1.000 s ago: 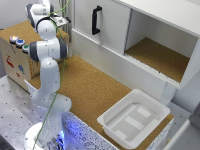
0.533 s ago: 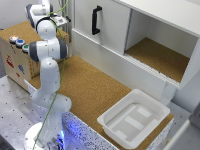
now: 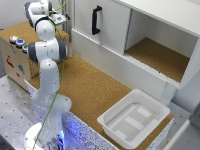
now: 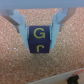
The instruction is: Grasp the purple block, then rotate it right
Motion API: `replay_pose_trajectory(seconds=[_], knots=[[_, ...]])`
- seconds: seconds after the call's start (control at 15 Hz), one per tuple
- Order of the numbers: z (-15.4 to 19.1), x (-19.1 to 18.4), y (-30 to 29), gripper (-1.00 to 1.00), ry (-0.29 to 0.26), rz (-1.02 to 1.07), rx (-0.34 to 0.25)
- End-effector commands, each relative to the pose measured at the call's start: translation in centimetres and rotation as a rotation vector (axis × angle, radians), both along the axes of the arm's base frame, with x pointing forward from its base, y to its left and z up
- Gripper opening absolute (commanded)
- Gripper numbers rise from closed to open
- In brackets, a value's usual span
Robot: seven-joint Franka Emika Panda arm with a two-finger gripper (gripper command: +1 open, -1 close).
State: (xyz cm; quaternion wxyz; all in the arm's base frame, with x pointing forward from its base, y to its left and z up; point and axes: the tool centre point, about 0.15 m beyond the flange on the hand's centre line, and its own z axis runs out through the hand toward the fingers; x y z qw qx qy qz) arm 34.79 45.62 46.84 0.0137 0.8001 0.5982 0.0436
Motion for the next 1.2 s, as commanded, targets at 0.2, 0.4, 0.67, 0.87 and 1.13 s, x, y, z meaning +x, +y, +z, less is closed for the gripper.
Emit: replay_pose_trajectory(seconds=[0.2, 0.4, 0.67, 0.87, 1.13], knots=[[1.9, -0.7, 0.5, -1.00, 0.098, -0.277, -0.025], [2.0, 1.0, 0.0, -1.00, 0.024, -0.349, -0.036], [1.8, 3.0, 0.1, -1.00, -0.007, -0.533, -0.022], [1.3, 4.3, 1.0, -1.00, 0.005, -0.692, -0.019], [0.5, 4.7, 1.5, -1.00, 0.024, -0.857, -0.054]])
